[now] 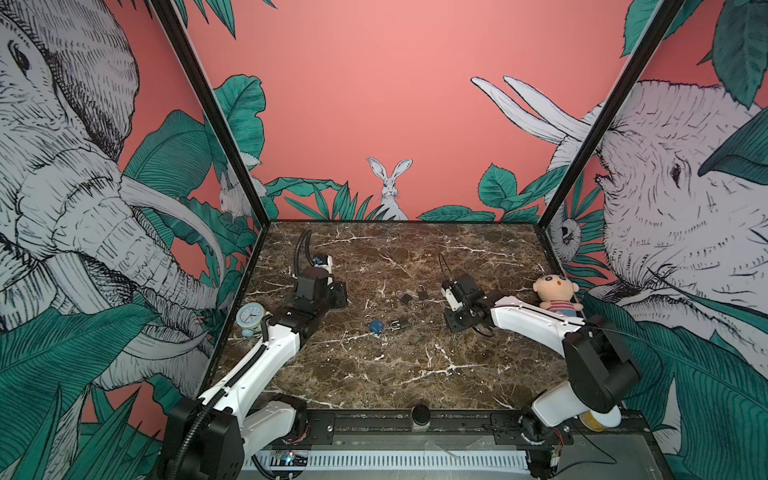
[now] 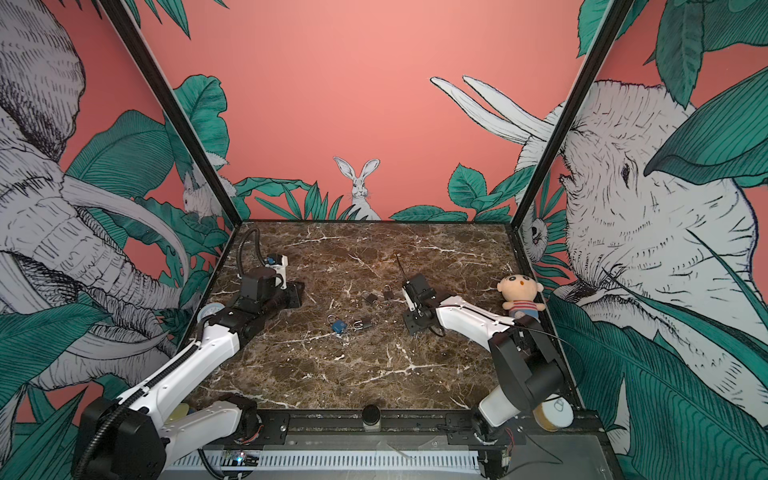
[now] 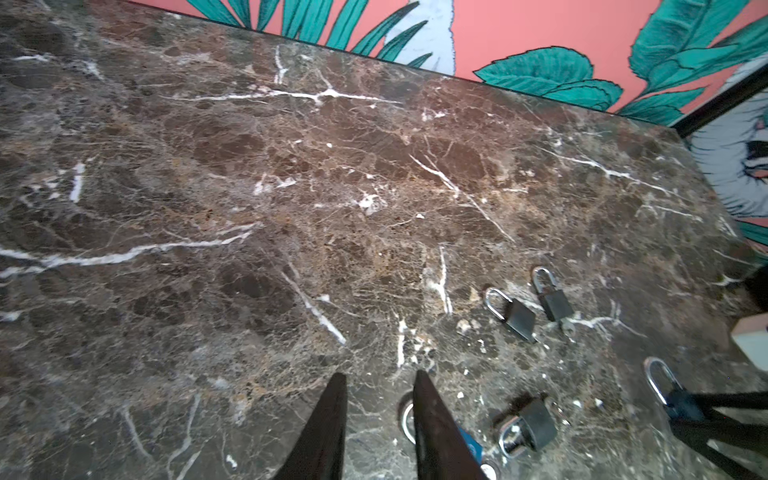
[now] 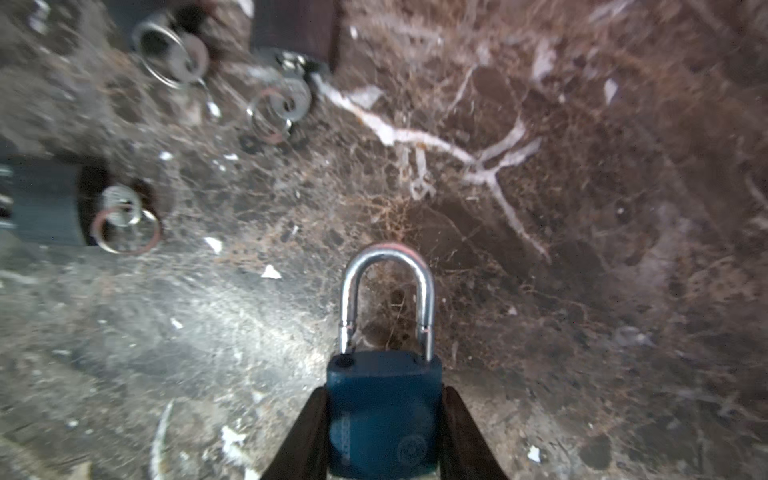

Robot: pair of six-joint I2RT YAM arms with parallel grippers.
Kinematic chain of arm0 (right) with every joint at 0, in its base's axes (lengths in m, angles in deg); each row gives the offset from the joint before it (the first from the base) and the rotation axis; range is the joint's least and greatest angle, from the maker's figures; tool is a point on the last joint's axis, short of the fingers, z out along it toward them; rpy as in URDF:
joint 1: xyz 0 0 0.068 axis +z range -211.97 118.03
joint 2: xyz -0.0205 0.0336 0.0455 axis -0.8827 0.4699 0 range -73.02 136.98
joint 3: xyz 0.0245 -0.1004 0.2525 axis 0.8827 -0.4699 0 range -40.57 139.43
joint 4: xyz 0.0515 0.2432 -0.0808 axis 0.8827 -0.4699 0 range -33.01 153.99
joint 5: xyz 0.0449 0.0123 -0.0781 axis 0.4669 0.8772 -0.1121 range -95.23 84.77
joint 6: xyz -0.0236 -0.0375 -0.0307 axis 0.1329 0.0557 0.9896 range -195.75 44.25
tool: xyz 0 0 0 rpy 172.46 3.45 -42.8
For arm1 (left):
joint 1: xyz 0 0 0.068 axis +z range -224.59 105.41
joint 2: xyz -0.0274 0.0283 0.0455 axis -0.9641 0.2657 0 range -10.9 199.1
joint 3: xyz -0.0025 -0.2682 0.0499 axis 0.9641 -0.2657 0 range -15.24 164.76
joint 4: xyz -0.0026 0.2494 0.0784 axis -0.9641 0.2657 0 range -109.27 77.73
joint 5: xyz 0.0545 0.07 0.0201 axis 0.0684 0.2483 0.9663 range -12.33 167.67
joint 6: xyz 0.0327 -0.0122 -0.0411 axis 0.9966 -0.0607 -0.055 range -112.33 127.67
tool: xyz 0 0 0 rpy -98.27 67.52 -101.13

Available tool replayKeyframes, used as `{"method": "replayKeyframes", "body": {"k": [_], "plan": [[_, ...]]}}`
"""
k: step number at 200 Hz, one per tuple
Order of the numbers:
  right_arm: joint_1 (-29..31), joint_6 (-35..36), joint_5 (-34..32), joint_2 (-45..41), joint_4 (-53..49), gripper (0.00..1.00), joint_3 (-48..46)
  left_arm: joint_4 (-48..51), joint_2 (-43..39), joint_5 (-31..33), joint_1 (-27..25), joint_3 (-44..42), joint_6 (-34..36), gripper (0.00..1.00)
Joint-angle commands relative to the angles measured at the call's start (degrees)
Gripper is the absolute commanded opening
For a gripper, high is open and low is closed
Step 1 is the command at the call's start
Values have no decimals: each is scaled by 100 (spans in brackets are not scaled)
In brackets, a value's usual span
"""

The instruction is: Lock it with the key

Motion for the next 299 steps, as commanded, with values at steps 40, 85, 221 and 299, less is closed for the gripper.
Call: {"method": "replayKeyframes", "body": {"k": [40, 85, 221, 299], "plan": [[362, 11, 431, -605, -471, 16, 583, -435, 431, -1035, -966, 361, -445, 30], [807, -138, 522, -639, -584, 16, 948, -1378, 1220, -1840, -1426, 550, -957, 30], [1076, -283, 566, -558, -496, 15, 1344, -2459, 2136, -2816, -1764, 747, -1508, 34], [1128, -298, 568, -541, -504, 15, 1439, -2607, 2364, -2941, -1812, 833, -1589, 34]]}}
